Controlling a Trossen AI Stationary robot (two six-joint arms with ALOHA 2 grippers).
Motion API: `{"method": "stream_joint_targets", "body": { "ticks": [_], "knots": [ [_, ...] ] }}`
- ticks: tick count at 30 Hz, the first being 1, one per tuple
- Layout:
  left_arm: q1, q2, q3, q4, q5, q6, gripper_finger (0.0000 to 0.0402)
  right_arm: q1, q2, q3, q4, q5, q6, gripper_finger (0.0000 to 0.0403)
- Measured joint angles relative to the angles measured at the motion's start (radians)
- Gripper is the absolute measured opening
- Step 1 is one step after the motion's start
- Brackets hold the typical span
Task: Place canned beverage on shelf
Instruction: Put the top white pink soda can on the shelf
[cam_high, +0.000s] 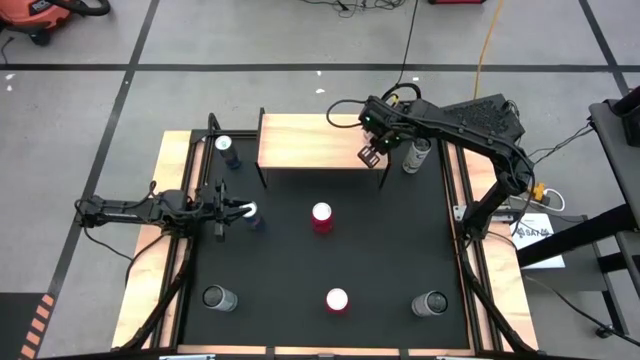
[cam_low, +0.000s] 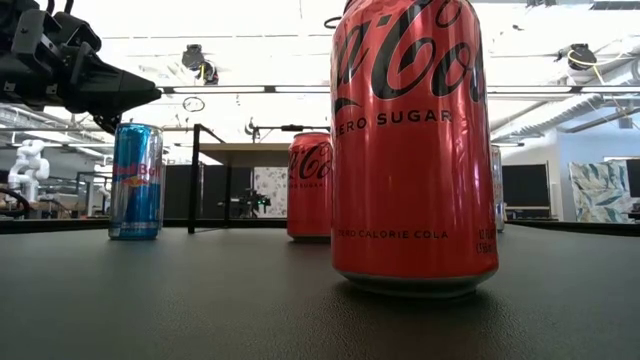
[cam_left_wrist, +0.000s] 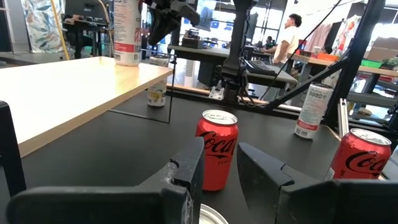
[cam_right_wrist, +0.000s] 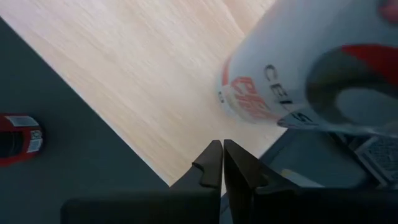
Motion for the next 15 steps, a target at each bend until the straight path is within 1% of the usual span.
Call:
{"method": "stream_joint_targets", "body": {
  "ticks": [4,15],
  "knots": [
    [0.000,0.000,0.000,0.000,0.000,0.000,0.0100,0.023,-0.027,0.000,-0.011,0.057,0.004,0.0000],
    [0.000,0.000,0.000,0.000,0.000,0.000,0.0100,0.017,-0.035,0.000,0.073,0.057,-0.022,0.0000]
  ]
}}
